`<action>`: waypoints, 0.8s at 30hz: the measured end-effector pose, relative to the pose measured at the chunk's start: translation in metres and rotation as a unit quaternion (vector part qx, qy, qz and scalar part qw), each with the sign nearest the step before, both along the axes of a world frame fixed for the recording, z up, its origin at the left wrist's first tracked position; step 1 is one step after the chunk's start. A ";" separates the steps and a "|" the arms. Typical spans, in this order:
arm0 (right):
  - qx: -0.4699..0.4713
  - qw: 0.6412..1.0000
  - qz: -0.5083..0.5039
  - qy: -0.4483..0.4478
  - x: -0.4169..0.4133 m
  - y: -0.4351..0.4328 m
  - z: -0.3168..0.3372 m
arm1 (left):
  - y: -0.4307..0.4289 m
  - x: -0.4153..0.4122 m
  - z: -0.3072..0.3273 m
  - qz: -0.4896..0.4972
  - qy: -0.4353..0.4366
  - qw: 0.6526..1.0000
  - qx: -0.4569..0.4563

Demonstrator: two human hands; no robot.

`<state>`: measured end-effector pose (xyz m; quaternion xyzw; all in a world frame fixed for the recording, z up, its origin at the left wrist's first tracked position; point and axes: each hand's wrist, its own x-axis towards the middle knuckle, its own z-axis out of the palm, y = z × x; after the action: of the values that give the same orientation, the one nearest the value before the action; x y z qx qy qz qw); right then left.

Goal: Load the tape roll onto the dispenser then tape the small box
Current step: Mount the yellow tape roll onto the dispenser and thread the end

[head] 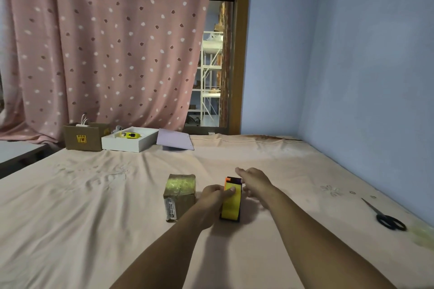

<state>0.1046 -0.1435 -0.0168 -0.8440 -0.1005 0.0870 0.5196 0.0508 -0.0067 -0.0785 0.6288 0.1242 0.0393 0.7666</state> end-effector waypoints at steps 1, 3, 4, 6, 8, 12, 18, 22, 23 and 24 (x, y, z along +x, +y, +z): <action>-0.045 0.999 0.014 -0.018 -0.001 0.003 0.002 | -0.002 -0.002 0.000 0.000 -0.001 1.000 -0.002; -0.106 0.992 0.047 -0.042 -0.005 0.006 0.005 | -0.005 -0.005 -0.002 0.015 -0.003 1.000 0.004; -0.113 0.991 0.061 -0.046 -0.005 0.006 0.006 | -0.005 -0.007 -0.003 0.020 -0.003 1.000 0.005; -0.121 0.988 0.079 -0.051 -0.003 0.007 0.007 | -0.004 -0.007 -0.004 0.020 -0.007 1.000 -0.002; -0.133 0.986 0.087 -0.060 0.000 0.006 0.008 | -0.003 -0.006 -0.005 0.019 -0.012 1.000 0.005; -0.147 0.978 0.109 -0.100 0.002 -0.004 0.012 | -0.004 -0.001 -0.006 0.032 -0.015 0.999 0.012; -0.183 0.965 0.150 -0.112 0.004 -0.010 0.022 | -0.003 -0.001 -0.006 0.024 -0.026 0.999 0.009; -0.187 0.968 0.141 -0.092 0.002 -0.004 0.023 | -0.002 -0.001 -0.007 0.019 -0.033 0.999 0.003; -0.186 0.969 0.140 -0.081 0.001 -0.002 0.023 | -0.001 -0.002 -0.008 0.019 -0.032 0.999 0.000; -0.183 0.970 0.141 -0.074 0.002 -0.001 0.024 | -0.001 -0.003 -0.008 0.018 -0.033 0.999 -0.003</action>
<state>0.1062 -0.1447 0.0069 -0.9060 -0.2391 0.1139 0.3303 0.0478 -0.0077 -0.0863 0.6222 0.1100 0.0732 0.7716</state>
